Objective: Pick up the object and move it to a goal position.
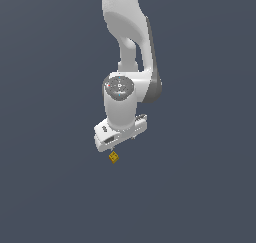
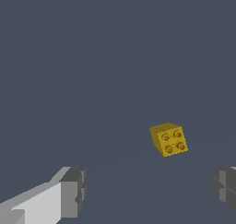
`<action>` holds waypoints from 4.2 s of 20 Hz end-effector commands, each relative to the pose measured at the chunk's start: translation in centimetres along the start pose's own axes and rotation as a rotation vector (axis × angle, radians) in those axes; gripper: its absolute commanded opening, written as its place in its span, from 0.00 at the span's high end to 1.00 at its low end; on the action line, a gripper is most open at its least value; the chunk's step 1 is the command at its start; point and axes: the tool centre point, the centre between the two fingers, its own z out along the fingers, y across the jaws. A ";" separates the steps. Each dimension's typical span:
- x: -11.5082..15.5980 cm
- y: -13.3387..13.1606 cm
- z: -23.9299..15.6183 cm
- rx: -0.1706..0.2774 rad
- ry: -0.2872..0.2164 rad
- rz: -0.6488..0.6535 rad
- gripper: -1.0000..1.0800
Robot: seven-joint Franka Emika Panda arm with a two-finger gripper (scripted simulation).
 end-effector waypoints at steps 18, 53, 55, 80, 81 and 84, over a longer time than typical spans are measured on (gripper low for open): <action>0.1 4.9 4.9 0.010 0.000 -0.272 0.04; 0.1 5.0 9.9 0.010 0.000 -0.275 1.00; 0.1 5.2 9.4 0.009 0.000 -0.266 1.00; -1.6 14.2 -17.9 -0.050 0.041 0.180 1.00; -1.8 14.6 -19.2 -0.053 0.043 0.200 1.00; -2.4 15.5 -22.4 -0.061 0.047 0.253 1.00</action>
